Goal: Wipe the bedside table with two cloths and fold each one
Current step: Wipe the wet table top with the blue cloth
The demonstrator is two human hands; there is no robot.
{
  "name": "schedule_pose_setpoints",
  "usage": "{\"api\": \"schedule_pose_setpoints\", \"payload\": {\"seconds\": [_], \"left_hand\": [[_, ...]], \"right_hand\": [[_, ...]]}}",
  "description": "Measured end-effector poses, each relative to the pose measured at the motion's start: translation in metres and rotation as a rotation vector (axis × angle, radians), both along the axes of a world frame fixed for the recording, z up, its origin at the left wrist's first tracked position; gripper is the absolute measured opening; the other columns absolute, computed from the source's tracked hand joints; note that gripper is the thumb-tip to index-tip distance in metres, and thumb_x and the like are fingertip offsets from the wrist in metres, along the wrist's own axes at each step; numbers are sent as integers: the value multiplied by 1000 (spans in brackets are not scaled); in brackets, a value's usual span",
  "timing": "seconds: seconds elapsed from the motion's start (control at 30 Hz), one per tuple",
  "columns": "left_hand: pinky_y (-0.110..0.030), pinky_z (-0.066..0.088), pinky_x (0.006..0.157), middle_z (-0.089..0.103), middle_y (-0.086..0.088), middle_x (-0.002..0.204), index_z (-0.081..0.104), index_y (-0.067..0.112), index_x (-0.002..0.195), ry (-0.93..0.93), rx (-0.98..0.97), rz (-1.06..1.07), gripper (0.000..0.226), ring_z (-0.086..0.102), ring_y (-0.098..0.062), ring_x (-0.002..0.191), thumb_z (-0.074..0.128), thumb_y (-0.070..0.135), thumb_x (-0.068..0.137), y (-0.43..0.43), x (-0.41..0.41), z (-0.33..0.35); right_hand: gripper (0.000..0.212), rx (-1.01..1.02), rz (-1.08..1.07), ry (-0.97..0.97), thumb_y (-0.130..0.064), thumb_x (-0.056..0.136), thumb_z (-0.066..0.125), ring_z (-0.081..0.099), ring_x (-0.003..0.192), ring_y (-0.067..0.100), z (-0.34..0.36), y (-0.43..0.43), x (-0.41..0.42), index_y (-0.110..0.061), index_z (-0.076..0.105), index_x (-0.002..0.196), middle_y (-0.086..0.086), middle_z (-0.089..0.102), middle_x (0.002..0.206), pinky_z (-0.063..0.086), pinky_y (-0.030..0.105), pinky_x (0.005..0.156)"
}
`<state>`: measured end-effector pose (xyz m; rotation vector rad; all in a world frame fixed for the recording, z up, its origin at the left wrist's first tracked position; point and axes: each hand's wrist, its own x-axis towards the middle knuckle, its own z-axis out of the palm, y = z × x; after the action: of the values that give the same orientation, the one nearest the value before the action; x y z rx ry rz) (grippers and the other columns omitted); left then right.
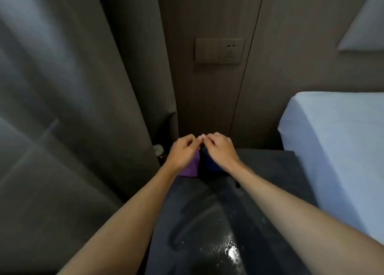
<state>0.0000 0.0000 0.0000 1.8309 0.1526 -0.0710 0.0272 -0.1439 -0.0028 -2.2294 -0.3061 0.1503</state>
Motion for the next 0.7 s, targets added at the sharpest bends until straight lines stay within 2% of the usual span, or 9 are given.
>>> {"api": "schedule_pose_setpoints", "payload": {"seconds": [0.07, 0.13, 0.2, 0.27, 0.33, 0.4, 0.47, 0.57, 0.7], "left_hand": [[-36, 47, 78, 60, 0, 89, 63, 16, 91, -169, 357, -21, 27, 57, -14, 83, 46, 35, 102, -6, 4, -15], [-37, 42, 92, 57, 4, 111, 61, 22, 112, -221, 552, -103, 31, 52, -15, 104, 41, 44, 101, -16, 6, -37], [-42, 34, 108, 50, 2, 140, 49, 22, 139, -241, 693, -248, 53, 43, -18, 128, 32, 54, 100, -27, 8, -55], [-41, 18, 121, 30, -2, 161, 31, 19, 154, -260, 819, -372, 67, 22, -18, 148, 24, 59, 100, -37, 7, -71], [-38, 5, 124, 12, -3, 166, 16, 18, 157, -259, 863, -415, 70, 5, -16, 152, 20, 60, 101, -46, 6, -82], [-37, 0, 124, 2, -1, 167, 6, 20, 158, -239, 881, -388, 72, -5, -13, 152, 14, 61, 100, -51, 5, -88], [-35, -5, 123, -2, 0, 166, 3, 20, 158, -239, 926, -325, 73, -11, -12, 151, 11, 63, 99, -46, 3, -91], [-34, -9, 122, -4, 0, 166, 3, 21, 157, -164, 982, -249, 71, -15, -11, 149, 10, 62, 99, -29, -2, -94], [-33, -12, 119, -6, -4, 166, 3, 27, 157, -122, 1103, -283, 68, -16, -14, 148, 9, 61, 98, -4, -15, -94]], "right_hand": [[41, -322, 5, -147, -34, 105, 38, 46, 132, 26, -20, -1, 3, -15, 59, 135, 8, 56, 140, 34, 42, 113], [56, -531, 60, -135, -37, 106, 30, 13, 153, 23, -45, -6, 4, -11, 26, 156, 9, 22, 164, 9, 37, 124], [65, -723, 104, -128, -40, 106, 24, -11, 153, 21, -70, -10, 7, -11, -1, 158, 9, -7, 167, -8, 38, 123], [68, -873, 115, -140, -42, 105, 21, -22, 150, 24, -89, -14, 6, -13, -13, 157, 11, -20, 164, -14, 41, 121], [67, -919, 104, -180, -43, 105, 19, -24, 150, 25, -100, -19, 5, -17, -15, 157, 12, -23, 163, -17, 44, 120], [69, -905, 107, -196, -46, 104, 20, -25, 149, 25, -104, -21, 3, -19, -17, 156, 10, -25, 162, -15, 45, 121], [73, -870, 92, -186, -49, 103, 20, -24, 150, 23, -104, -20, 3, -16, -16, 156, 8, -23, 163, -12, 45, 122], [64, -787, 62, -170, -44, 104, 13, -18, 151, 20, -101, -20, 6, -14, -9, 157, 7, -13, 166, -8, 45, 123], [60, -727, 60, -184, -44, 105, 11, -11, 153, 20, -98, -22, 7, -21, -5, 158, 6, -4, 167, -4, 45, 124]]}}
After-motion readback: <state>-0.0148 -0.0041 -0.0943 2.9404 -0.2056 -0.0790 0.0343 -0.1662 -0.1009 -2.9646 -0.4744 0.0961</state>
